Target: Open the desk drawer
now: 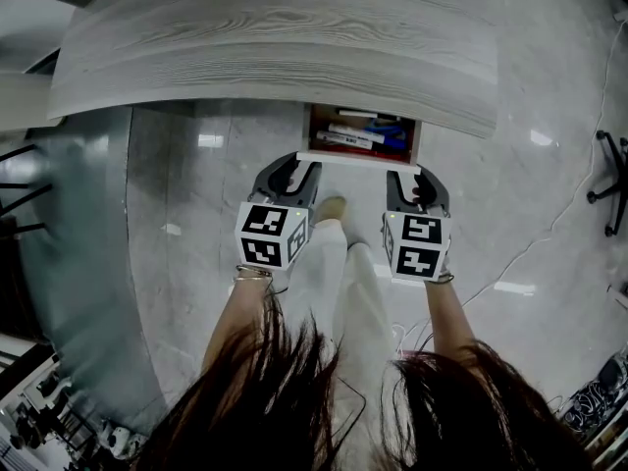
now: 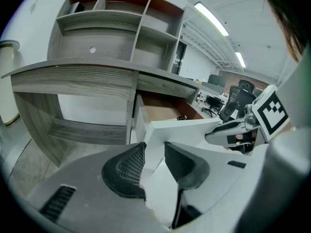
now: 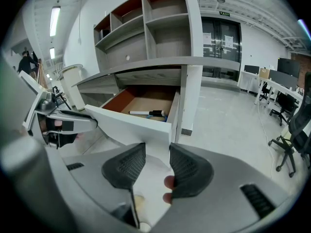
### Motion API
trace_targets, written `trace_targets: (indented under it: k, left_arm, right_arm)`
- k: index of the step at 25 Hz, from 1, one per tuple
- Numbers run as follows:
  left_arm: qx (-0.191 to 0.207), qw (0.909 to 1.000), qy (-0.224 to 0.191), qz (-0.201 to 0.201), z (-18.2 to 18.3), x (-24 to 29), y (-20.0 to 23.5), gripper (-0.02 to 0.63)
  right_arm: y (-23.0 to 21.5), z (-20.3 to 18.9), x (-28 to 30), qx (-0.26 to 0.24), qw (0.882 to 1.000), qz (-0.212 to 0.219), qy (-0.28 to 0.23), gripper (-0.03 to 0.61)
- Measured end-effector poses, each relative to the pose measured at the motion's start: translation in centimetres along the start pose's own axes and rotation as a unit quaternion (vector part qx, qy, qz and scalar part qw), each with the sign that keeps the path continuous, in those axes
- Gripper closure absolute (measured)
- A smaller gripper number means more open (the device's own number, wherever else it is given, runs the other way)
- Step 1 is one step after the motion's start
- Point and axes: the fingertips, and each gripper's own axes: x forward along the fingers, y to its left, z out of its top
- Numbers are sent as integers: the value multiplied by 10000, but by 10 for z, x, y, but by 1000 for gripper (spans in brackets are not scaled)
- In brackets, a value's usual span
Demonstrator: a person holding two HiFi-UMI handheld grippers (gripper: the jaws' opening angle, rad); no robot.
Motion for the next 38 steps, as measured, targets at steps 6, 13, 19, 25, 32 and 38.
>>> trace_targets:
  k: [6, 13, 19, 25, 32, 38]
  left_arm:
    - [-14, 10000, 13, 15, -4, 0, 0, 489]
    - [-24, 10000, 72, 12, -10, -1, 0, 489]
    - [-10, 9999, 164, -14, -18, -1, 0, 489]
    - [2, 9996, 260, -54, -24, 2, 0, 489]
    - [35, 9994, 321, -83, -30, 6, 0, 489]
    - [50, 9992, 370, -116, -33, 9, 1, 489]
  right_arm:
    - [0, -4, 1, -30, 10000, -10, 29, 417]
    - [2, -9, 1, -15, 10000, 3, 95, 417]
    - [4, -16, 2, -25, 9998, 1, 185, 417]
    - [3, -21, 6, -36, 9995, -25, 298, 417]
    - [2, -27, 9, -46, 9993, -41, 371, 417]
    - [1, -29, 12, -67, 9991, -61, 426, 417]
